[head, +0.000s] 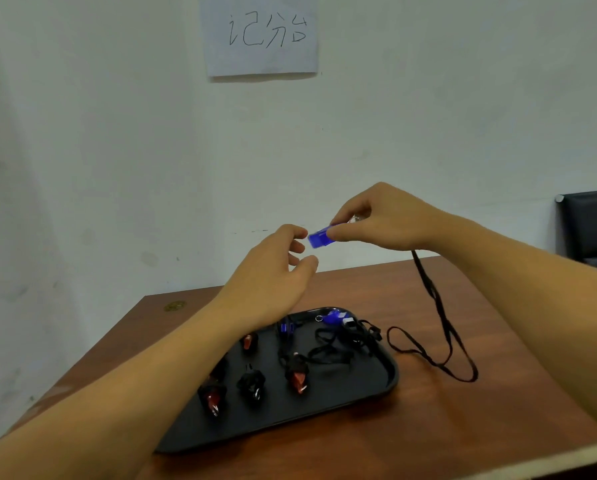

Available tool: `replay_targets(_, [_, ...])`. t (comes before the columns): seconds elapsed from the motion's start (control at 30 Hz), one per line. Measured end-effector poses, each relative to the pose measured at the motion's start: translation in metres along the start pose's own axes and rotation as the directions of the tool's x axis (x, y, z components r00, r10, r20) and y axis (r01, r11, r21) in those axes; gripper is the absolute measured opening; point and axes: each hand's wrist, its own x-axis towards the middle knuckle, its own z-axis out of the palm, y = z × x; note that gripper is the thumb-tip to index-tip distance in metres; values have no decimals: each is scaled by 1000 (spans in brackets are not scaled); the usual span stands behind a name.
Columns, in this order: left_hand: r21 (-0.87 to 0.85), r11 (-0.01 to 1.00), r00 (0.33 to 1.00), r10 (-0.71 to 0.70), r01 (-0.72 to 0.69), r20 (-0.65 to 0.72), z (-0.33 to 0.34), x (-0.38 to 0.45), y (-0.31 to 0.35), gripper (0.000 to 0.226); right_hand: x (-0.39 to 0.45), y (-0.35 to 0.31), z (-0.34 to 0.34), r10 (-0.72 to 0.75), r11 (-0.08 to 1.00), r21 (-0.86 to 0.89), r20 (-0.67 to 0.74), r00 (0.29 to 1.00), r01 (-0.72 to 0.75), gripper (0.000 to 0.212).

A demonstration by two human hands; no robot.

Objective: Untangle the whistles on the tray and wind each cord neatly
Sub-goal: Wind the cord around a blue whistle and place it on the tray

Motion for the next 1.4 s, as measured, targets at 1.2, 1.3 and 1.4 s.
replay_targets(1.2, [-886,331,934,-257,325,247,14,-18,-129,28,45,20,192,58,773,632,-161,985,58,14])
replay_targets(1.3, [-852,432,927,-346,294,144,20,-16,-141,30,42,8,208,-67,915,384,-158,985,124,13])
replay_targets(1.4, [-584,778,940,-332,229,-75,24,-18,-160,34,36,-11,208,-220,975,0,6,975,220,19])
